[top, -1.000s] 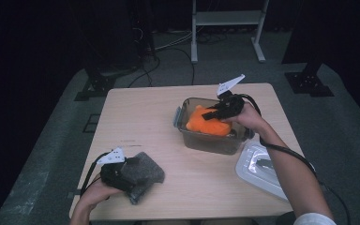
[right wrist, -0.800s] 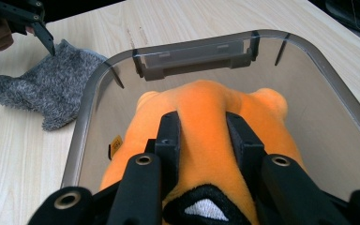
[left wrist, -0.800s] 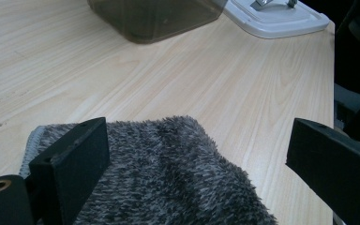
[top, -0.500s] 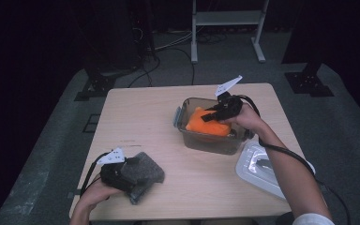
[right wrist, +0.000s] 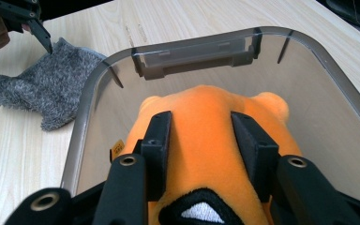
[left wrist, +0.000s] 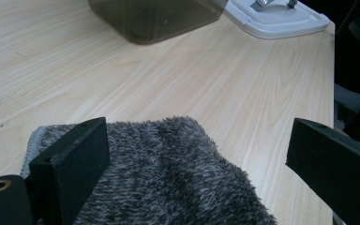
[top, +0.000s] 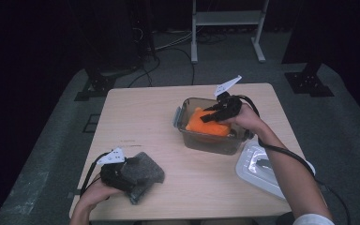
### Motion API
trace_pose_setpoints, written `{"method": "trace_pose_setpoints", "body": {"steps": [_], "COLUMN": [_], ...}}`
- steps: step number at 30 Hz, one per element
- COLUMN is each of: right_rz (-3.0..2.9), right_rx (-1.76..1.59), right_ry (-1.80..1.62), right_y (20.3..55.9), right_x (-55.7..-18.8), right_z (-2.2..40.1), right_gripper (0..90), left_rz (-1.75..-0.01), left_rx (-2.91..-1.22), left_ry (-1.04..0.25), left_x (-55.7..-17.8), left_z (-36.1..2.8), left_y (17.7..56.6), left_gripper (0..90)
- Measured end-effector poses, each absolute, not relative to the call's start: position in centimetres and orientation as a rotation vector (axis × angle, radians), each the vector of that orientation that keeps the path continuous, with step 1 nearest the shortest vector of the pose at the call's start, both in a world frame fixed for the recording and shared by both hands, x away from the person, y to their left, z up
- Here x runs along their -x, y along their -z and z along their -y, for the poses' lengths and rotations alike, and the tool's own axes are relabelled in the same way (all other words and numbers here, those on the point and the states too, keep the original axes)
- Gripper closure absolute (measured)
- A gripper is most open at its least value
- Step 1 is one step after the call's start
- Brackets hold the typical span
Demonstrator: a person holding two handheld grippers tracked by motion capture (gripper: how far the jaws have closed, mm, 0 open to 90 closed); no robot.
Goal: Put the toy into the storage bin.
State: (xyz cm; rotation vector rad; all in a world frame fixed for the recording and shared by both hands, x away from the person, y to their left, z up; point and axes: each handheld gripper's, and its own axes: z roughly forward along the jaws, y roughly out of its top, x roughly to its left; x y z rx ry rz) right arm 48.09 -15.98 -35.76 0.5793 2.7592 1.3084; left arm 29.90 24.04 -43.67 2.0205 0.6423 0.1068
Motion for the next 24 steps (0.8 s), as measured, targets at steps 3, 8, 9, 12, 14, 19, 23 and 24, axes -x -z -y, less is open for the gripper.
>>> {"method": "trace_pose_setpoints", "body": {"steps": [3, 8, 9, 12, 14, 19, 23, 24], "right_rz": [-2.764, -2.778, -2.783, -2.788, -2.795, -2.809, -2.811, -2.810], "right_rx": [-0.578, -0.564, -0.564, -0.565, -0.552, -0.555, -0.547, -0.553], "right_ry": [-1.303, -1.272, -1.262, -1.255, -1.245, -1.243, -1.248, -1.275], "right_y": [35.75, 35.95, 36.03, 36.12, 36.18, 36.24, 36.08, 35.95], "right_x": [-48.08, -48.05, -47.96, -47.97, -47.97, -47.99, -48.00, -48.00], "right_z": [15.87, 15.78, 15.73, 15.67, 15.56, 15.36, 15.38, 15.47], "right_gripper": [56.9, 56.4, 56.7, 56.6, 56.7, 53.4, 54.4, 54.8], "left_rz": [-0.641, -0.643, -0.642, -0.641, -0.642, -0.642, -0.640, -0.640], "left_rx": [-2.020, -2.019, -2.020, -2.021, -2.020, -2.019, -2.019, -2.019], "left_ry": [-0.107, -0.108, -0.108, -0.108, -0.108, -0.110, -0.111, -0.111], "left_x": [-29.89, -29.88, -29.88, -29.90, -29.90, -29.90, -29.91, -29.91], "left_z": [-24.01, -24.04, -24.04, -24.00, -24.01, -24.07, -24.07, -24.07], "left_y": [43.65, 43.63, 43.64, 43.65, 43.64, 43.62, 43.61, 43.60], "left_gripper": [5.4, 5.4, 5.3, 5.3, 5.3, 5.3, 5.4, 5.4]}}
